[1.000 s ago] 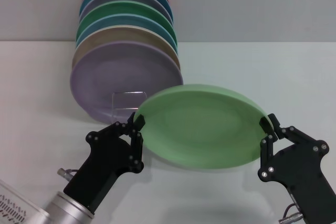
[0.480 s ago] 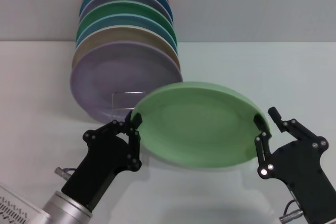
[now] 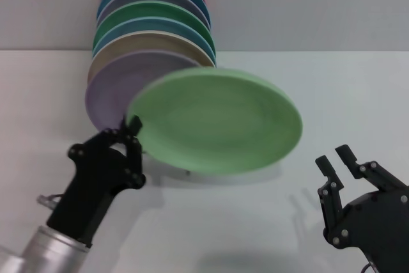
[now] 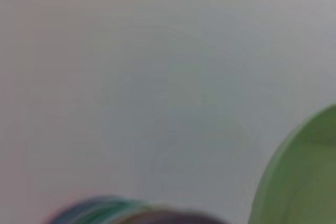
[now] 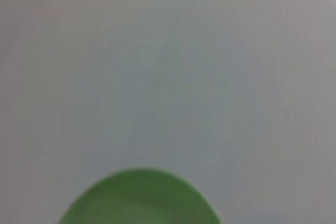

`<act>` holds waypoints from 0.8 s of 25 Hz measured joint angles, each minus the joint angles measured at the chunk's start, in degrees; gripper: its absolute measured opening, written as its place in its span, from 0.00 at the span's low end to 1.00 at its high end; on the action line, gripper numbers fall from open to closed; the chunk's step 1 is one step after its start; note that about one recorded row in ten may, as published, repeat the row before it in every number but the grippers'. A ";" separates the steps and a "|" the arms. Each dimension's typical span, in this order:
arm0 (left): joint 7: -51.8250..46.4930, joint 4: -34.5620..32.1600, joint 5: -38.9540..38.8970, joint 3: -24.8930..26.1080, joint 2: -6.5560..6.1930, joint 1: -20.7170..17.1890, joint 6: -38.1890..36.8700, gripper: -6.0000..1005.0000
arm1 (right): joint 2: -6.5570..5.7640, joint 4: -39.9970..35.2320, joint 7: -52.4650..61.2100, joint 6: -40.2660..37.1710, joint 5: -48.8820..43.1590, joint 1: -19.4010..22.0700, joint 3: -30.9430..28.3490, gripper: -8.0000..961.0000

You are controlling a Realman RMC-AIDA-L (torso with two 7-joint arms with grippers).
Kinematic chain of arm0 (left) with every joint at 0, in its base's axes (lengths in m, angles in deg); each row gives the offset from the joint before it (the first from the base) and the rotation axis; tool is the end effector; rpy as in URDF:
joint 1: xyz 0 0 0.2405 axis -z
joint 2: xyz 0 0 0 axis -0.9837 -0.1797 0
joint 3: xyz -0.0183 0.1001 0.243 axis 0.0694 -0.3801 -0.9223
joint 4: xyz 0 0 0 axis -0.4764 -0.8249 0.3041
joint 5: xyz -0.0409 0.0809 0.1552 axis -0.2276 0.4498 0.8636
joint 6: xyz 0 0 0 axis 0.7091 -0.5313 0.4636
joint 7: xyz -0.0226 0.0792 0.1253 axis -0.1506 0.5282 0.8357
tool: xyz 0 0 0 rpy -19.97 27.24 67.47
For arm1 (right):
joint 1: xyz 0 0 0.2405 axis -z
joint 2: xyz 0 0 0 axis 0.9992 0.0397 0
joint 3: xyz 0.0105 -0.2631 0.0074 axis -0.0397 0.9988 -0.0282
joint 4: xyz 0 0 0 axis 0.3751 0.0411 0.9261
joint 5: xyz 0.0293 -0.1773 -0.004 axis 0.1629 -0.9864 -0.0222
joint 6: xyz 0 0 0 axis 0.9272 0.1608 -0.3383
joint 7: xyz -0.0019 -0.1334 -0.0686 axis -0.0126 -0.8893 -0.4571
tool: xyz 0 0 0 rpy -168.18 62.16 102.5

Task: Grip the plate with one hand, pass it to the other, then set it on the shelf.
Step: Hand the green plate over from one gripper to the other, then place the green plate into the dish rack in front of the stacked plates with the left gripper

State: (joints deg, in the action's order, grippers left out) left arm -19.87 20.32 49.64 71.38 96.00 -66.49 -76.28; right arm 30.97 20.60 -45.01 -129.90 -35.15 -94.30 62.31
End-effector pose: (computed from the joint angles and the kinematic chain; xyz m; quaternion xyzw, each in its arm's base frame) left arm -0.2345 0.2322 -0.0571 -0.7403 -0.1446 -0.4329 0.4936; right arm 0.2308 0.1639 -0.0452 -0.7179 -0.0396 0.3964 0.5708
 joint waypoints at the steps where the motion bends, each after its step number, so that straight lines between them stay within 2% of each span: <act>1: -0.05 0.18 0.03 0.09 -0.08 -0.37 -1.66 0.05 | 0.00 -0.31 0.01 -0.15 0.00 -0.01 0.25 0.21; 5: -2.12 0.26 -0.10 3.11 -0.41 -1.72 -7.04 0.05 | 0.00 -2.34 0.03 0.74 0.00 -0.23 0.67 0.21; 9: -4.79 -0.79 0.02 7.15 -0.53 -2.03 -8.03 0.05 | 0.04 -3.50 0.11 3.51 0.32 -0.73 0.63 0.21; 10: -5.05 -2.05 0.23 8.92 -0.52 -1.63 -7.92 0.05 | 0.06 -3.80 0.15 4.36 0.38 -0.94 0.47 0.21; 14: -5.07 -3.03 0.18 9.72 -0.52 -1.12 -7.87 0.05 | 0.09 -4.12 0.22 4.92 0.39 -1.17 0.27 0.21; 15: -5.30 -5.96 0.23 11.55 -0.51 0.43 -7.20 0.05 | 0.02 -4.15 0.23 5.25 0.42 -1.32 0.14 0.21; 20: -5.34 -9.97 -0.09 11.96 -0.30 2.60 -5.80 0.06 | -0.03 -4.38 0.26 5.82 0.49 -1.51 -0.20 0.21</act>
State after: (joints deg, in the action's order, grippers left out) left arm -25.21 10.35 49.56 83.34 95.70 -63.89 -82.09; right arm 30.94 16.22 -44.75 -124.08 -34.66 -95.81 62.11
